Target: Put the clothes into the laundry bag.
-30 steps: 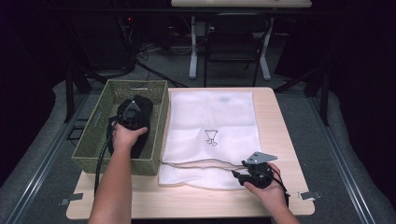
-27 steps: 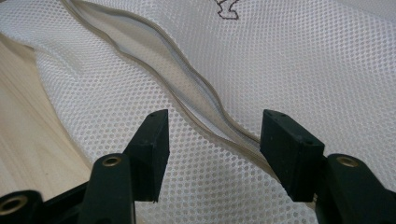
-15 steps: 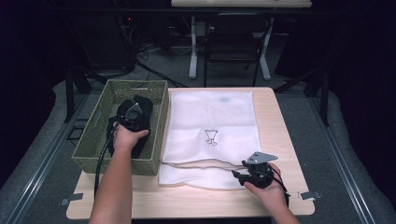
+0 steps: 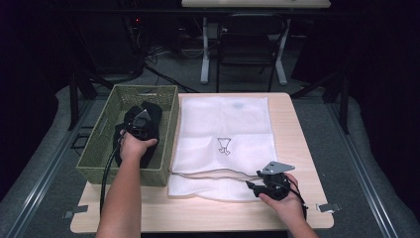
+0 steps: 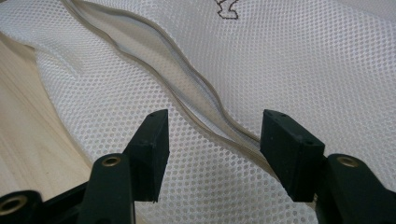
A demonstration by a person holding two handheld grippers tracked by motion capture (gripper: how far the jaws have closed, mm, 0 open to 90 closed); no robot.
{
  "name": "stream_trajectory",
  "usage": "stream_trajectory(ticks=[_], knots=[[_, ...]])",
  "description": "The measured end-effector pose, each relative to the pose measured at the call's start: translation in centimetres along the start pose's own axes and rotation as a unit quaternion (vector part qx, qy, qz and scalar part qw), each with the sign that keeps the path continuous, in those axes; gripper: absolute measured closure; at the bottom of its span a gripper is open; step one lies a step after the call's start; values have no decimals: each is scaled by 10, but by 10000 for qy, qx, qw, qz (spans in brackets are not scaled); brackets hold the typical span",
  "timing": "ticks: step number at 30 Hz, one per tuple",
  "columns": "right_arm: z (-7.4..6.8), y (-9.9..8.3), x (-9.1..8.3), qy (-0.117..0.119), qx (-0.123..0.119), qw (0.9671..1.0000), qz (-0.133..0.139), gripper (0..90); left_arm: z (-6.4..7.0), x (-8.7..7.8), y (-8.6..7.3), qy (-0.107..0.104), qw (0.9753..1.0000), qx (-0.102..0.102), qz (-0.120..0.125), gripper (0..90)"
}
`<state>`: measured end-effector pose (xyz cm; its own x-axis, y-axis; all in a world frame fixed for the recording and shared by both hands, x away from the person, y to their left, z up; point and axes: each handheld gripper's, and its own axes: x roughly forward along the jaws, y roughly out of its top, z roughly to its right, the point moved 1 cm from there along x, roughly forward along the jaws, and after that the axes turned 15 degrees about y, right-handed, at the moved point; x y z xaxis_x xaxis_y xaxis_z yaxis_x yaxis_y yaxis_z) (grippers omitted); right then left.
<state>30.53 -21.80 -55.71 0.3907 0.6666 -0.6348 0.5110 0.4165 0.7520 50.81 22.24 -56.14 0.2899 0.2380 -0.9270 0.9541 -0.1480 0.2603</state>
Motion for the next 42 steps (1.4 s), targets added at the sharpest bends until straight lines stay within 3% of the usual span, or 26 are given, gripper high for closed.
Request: stream_trajectory(ticks=[11,19,21,26,30,32,33,42], knots=[[1,0,0,-7,-2,10000,-7,425,-1,0,0,4,10000,-9,32,204],[1,0,0,-3,3,10000,-2,425,-4,-1,-1,-113,9999,-96,57,209],[1,0,0,-2,4,10000,0,425,-6,-1,-2,-63,9999,-132,79,272],[1,0,0,4,6,10000,-11,425,-6,-1,-2,-17,10000,-50,84,273],[0,0,0,0,2,10000,-12,425,-6,-2,-1,-32,9999,-100,39,277],[1,0,0,6,4,10000,-2,425,-8,-3,-2,-53,9998,-195,50,303],[1,0,0,7,2,10000,0,425,-11,-3,-2,-22,9998,-205,75,376],[1,-1,0,8,18,10000,-5,425,-15,-3,-3,-24,9995,-304,93,459]])
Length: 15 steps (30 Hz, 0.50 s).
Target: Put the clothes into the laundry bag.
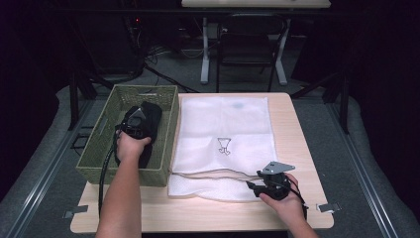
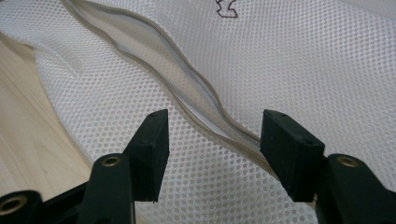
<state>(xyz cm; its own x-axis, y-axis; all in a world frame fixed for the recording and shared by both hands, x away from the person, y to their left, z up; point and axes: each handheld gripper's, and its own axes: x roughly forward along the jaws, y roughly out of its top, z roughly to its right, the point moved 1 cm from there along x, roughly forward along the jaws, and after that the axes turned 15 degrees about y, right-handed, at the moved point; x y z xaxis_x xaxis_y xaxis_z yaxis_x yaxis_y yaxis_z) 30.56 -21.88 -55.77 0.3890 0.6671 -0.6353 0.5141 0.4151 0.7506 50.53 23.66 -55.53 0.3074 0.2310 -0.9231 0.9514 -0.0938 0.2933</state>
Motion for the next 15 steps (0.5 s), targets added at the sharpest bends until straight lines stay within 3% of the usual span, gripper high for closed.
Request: stream_trajectory(ticks=[7,11,15], knots=[[0,0,-1,-12,1,10000,13,425,-2,0,-1,-33,10000,-23,14,479],[1,0,-1,-13,-1,10000,30,425,-10,1,-4,-191,9990,-381,118,572],[1,0,-1,-12,-6,10000,30,425,-13,1,-5,-221,9988,-417,125,616]])
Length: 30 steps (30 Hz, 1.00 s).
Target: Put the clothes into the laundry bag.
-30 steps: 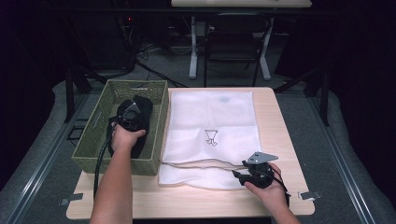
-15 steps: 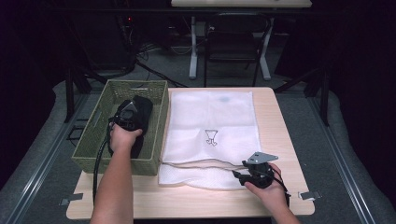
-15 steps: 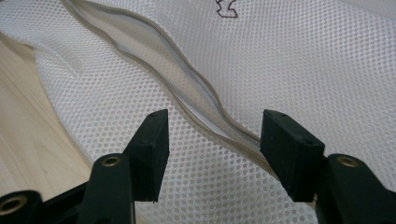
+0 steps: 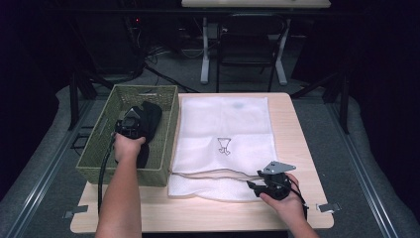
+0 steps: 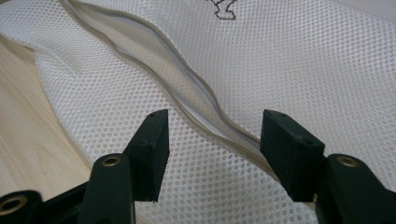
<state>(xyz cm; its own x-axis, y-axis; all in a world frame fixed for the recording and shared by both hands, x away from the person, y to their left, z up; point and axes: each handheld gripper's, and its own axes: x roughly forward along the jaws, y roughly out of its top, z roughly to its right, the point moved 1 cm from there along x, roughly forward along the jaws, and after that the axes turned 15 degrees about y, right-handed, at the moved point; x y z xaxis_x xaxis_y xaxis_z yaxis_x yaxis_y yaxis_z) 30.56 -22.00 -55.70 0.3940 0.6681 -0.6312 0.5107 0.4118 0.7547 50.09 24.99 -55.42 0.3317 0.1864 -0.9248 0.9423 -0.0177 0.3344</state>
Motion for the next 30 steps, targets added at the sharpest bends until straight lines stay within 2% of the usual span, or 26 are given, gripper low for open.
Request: stream_trajectory(ticks=[5,8,10,11,15,20,24,29,30], knots=[[0,0,0,-3,-10,10000,1,425,-1,0,1,39,10000,13,-47,648],[0,0,-1,-10,14,10000,7,426,-3,-1,2,0,9999,-73,-93,682],[0,0,-1,-9,17,10000,13,426,-4,-1,2,-79,9997,-156,-154,704],[0,0,-1,-7,13,10000,13,425,-6,-1,2,-87,9998,-77,-164,711],[1,0,-1,-13,20,10000,12,425,-9,-1,4,-275,9989,-285,-255,734],[1,0,-1,-17,21,10000,17,425,-13,-3,4,-429,9984,-247,-255,756],[1,0,-1,-18,18,10000,19,425,-13,-6,4,-451,9984,-241,-237,765],[1,1,-1,-23,17,10000,23,425,-15,-11,5,-464,9987,-124,-148,773],[1,0,-1,-26,20,10000,24,426,-14,-12,4,-477,9987,-166,-113,774]])
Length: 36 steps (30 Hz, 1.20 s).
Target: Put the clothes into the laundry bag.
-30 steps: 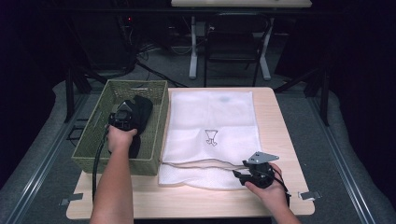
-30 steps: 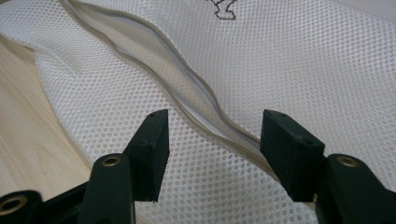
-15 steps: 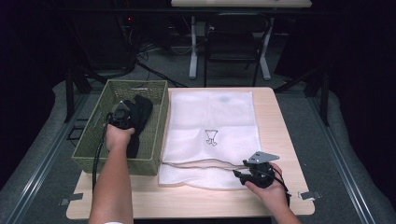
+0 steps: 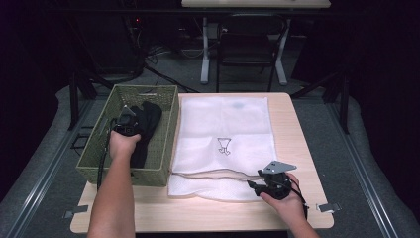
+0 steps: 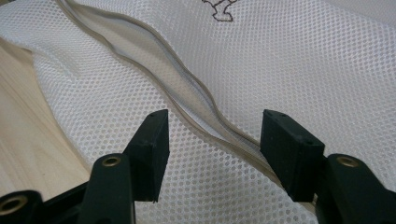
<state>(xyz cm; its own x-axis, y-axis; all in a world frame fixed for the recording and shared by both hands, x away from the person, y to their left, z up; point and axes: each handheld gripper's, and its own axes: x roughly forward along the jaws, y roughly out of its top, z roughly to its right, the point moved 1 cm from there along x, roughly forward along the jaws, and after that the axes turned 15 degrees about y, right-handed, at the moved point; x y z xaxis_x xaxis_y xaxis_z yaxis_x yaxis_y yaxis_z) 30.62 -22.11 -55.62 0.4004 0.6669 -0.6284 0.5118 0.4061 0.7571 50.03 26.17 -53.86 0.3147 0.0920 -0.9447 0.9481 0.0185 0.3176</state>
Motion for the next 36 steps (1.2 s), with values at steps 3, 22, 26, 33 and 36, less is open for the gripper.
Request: stream_trajectory(ticks=[3,22,26,33,36], knots=[[0,0,0,2,0,10000,-6,425,-3,-6,0,-13,9999,75,93,777],[0,0,1,-9,-18,10000,-11,425,-18,-40,-7,-148,9966,188,785,784],[0,0,1,-10,-24,10000,-8,425,-22,-46,-8,-176,9959,159,877,784],[0,0,1,-15,-20,10000,0,425,-22,-65,-6,-108,9932,282,1123,786],[0,0,1,-12,-17,10000,2,425,-22,-71,-5,-142,9929,298,1142,786]])
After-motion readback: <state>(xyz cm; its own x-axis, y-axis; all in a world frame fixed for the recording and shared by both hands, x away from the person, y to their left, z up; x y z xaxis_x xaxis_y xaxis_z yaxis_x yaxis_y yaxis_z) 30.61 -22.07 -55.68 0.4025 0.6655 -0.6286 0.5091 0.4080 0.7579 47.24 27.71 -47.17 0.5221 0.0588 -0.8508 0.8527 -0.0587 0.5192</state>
